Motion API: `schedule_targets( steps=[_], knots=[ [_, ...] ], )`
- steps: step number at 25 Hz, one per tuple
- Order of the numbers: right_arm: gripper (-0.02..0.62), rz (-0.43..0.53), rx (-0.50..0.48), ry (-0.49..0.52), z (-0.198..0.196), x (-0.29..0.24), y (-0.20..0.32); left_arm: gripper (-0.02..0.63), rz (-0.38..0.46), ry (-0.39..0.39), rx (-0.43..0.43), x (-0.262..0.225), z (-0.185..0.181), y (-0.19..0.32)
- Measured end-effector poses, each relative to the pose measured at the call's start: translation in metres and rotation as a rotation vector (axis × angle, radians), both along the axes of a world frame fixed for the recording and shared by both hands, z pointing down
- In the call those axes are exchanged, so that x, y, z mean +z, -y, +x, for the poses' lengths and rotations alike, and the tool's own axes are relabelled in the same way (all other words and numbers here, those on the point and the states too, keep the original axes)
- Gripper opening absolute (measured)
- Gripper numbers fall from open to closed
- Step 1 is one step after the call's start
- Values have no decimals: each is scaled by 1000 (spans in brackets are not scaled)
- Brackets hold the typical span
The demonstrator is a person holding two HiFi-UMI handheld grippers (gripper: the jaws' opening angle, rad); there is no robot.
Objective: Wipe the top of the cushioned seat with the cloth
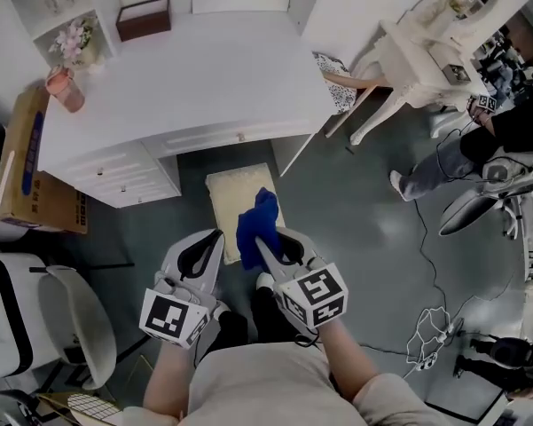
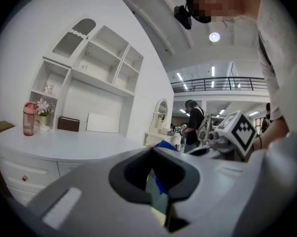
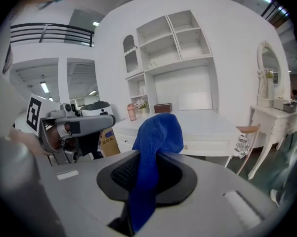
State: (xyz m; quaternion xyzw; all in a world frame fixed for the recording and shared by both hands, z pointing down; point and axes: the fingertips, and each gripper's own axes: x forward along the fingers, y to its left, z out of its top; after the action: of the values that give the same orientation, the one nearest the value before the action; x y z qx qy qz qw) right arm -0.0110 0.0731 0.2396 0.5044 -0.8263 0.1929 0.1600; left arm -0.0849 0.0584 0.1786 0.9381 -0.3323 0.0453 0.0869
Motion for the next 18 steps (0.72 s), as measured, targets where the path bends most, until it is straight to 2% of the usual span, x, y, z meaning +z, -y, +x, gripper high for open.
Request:
schedule_targets(
  steps=[9, 18],
  knots=[
    [71, 159, 4, 11, 1, -75, -17, 0, 49, -4, 46, -41, 12, -18],
    [74, 254, -4, 33, -7, -110, -25, 0, 101, 3, 69, -64, 15, -30]
  ],
)
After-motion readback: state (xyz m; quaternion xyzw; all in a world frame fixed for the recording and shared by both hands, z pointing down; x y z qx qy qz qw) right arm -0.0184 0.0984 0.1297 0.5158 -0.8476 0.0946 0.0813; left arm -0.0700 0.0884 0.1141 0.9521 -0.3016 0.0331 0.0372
